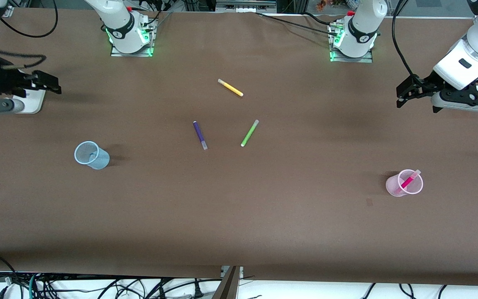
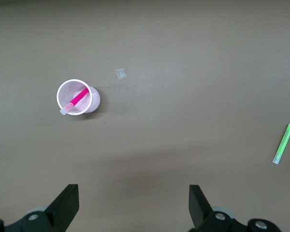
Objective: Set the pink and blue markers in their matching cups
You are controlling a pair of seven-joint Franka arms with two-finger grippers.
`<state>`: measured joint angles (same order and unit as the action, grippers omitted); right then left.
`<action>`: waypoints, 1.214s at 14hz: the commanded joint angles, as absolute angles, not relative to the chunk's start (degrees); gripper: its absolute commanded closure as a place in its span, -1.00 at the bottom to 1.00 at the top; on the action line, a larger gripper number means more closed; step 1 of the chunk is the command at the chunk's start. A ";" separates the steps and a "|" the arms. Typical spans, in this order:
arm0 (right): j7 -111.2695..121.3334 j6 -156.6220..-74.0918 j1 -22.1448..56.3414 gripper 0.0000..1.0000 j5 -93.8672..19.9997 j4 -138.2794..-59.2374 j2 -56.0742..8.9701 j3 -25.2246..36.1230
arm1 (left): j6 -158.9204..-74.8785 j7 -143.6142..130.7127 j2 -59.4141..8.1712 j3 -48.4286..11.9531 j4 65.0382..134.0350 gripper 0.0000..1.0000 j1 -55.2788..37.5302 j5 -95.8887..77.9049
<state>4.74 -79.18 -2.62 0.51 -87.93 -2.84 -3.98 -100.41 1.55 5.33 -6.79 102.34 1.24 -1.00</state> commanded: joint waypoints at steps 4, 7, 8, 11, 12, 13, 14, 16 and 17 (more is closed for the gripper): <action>4.14 -78.40 -2.90 -1.00 0.88 -90.09 0.09 -2.64 | -99.58 2.37 5.80 -6.68 102.04 -1.00 1.49 -2.46; 0.62 -77.43 -2.90 -1.00 0.88 -90.09 0.09 -2.99 | -99.67 2.37 5.54 -6.68 101.95 -1.00 1.49 -2.46; 1.22 -77.52 -2.90 -1.00 0.62 -89.57 -0.52 -2.81 | -99.67 2.37 5.45 -6.68 101.95 -1.00 1.49 -2.55; 1.49 -77.25 -3.08 -1.00 0.53 -87.63 -1.76 -2.46 | -99.76 2.37 5.45 -6.68 101.95 -1.00 1.58 -2.64; 1.49 -77.26 -3.08 -1.00 0.61 -87.63 -1.67 -2.46 | -99.76 2.37 5.45 -6.68 101.95 -1.00 1.50 -2.64; 1.49 -77.26 -3.08 -1.00 0.62 -87.63 -1.67 -2.46 | -99.76 2.37 5.45 -6.68 101.95 -1.00 1.58 -2.64; 1.41 -77.26 -3.08 -1.00 0.62 -87.63 -1.67 -2.46 | -99.76 2.37 5.45 -6.68 101.95 -1.00 1.58 -2.64; 1.32 -77.26 -2.99 -1.00 0.62 -87.63 -1.76 -2.46 | -99.76 2.37 5.45 -6.68 101.95 -1.00 1.58 -2.64; 1.32 -77.26 -2.99 -1.00 0.70 -87.63 -1.76 -2.46 | -99.76 2.37 5.45 -6.68 101.95 -1.00 1.50 -2.64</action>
